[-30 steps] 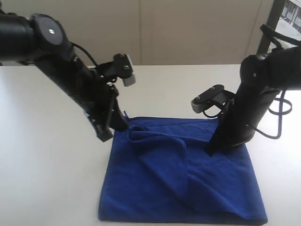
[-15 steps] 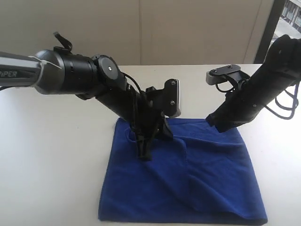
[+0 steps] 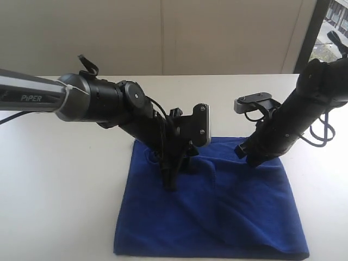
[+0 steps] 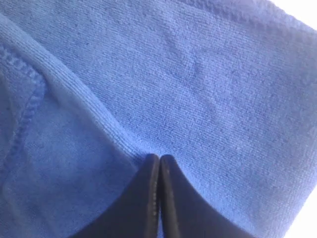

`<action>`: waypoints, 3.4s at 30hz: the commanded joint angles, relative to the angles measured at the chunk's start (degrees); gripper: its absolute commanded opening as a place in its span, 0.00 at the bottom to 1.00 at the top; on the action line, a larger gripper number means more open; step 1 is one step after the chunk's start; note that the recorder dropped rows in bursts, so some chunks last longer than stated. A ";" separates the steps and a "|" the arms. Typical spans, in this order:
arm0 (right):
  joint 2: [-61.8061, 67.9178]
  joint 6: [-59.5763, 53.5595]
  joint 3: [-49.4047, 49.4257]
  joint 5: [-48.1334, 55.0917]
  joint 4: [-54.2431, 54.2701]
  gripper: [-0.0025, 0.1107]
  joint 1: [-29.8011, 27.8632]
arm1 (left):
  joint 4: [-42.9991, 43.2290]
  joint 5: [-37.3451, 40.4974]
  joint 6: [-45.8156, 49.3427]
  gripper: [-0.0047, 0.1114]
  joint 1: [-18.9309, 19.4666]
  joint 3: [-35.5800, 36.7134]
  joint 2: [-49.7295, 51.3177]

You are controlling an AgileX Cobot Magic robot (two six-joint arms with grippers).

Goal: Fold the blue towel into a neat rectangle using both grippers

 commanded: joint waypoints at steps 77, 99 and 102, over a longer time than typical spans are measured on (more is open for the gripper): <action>5.25 -9.77 -0.16 2.80 11.99 0.02 -0.14 | 23.13 3.81 -17.18 0.41 0.26 -4.58 1.98; 5.25 -9.77 -0.16 2.80 11.99 0.02 -0.14 | 27.88 20.81 -17.18 0.04 0.26 -4.58 -3.24; 5.25 -9.77 -0.16 2.80 11.99 0.02 -0.14 | 31.32 28.22 -17.19 0.04 0.38 -4.58 -3.27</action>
